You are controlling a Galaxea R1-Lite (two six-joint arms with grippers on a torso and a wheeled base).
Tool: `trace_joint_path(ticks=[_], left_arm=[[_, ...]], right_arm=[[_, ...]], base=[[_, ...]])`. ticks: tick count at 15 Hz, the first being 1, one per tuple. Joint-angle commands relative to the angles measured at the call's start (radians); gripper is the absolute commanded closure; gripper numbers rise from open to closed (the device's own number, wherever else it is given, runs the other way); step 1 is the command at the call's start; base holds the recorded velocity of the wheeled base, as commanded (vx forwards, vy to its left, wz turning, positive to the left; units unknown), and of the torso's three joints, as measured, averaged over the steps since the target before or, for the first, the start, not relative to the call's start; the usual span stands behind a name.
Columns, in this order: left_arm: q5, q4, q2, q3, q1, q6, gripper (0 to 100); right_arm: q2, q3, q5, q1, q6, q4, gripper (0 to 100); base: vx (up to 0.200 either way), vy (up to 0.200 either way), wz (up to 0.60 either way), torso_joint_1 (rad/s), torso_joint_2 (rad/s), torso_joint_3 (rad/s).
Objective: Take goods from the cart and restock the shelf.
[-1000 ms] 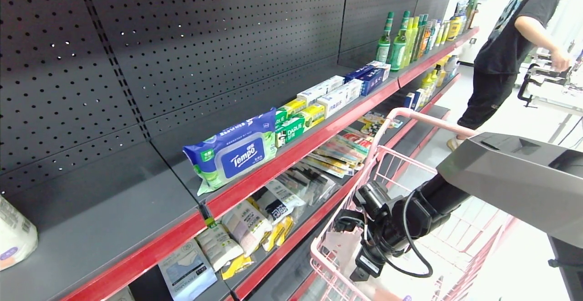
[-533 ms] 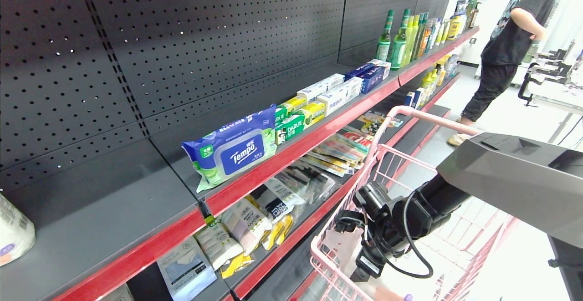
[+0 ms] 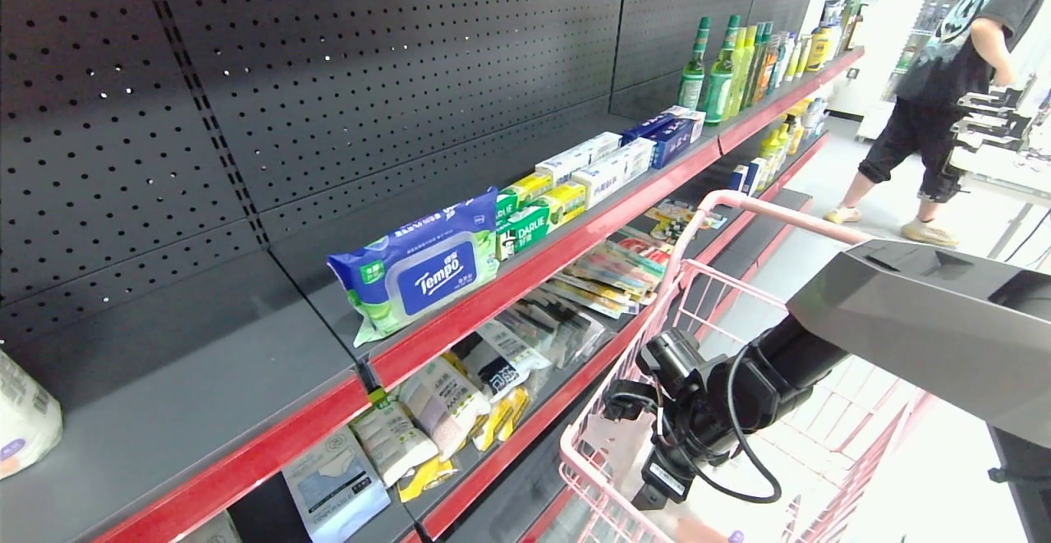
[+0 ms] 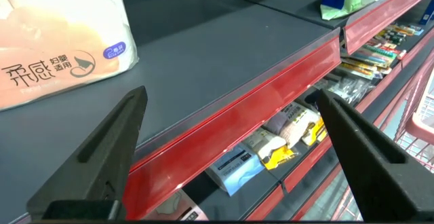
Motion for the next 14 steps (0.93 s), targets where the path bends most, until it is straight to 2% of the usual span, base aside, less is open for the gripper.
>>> trace_joint_path(ticks=[1, 3, 4, 10, 12, 14], left_arm=[[0.001, 0.0, 0.0, 0.0, 0.001, 0.001, 0], [0.001, 0.0, 0.0, 0.0, 0.0, 0.001, 0], [-0.001, 0.0, 0.0, 0.0, 0.001, 0.001, 0], [-0.001, 0.0, 0.0, 0.0, 0.0, 0.001, 0], [-0.001, 0.0, 0.0, 0.0, 0.0, 0.001, 0], [-0.001, 0.0, 0.0, 0.0, 0.001, 0.001, 0]], right_arm=[[-0.001, 0.001, 0.0, 0.001, 0.0, 0.0, 0], [-0.001, 0.004, -0.001, 0.001, -0.005, -0.002, 0], [0.001, 0.004, -0.001, 0.001, -0.003, -0.002, 100], [-0.001, 0.003, 0.002, -0.001, 0.006, -0.002, 100], [-0.068, -0.002, 0.002, -0.019, 0.003, 0.015, 100], [-0.145, -0.037, -0.004, -0.039, 0.006, 0.116, 100]], base=[[0.0, 0.0, 0.0, 0.0, 0.0, 0.0], [0.0, 0.0, 0.0, 0.0, 0.0, 0.0], [0.0, 0.0, 0.0, 0.0, 0.0, 0.0], [0.0, 0.0, 0.0, 0.0, 0.0, 0.0], [0.0, 0.0, 0.0, 0.0, 0.0, 0.0], [0.0, 0.0, 0.0, 0.0, 0.0, 0.0]])
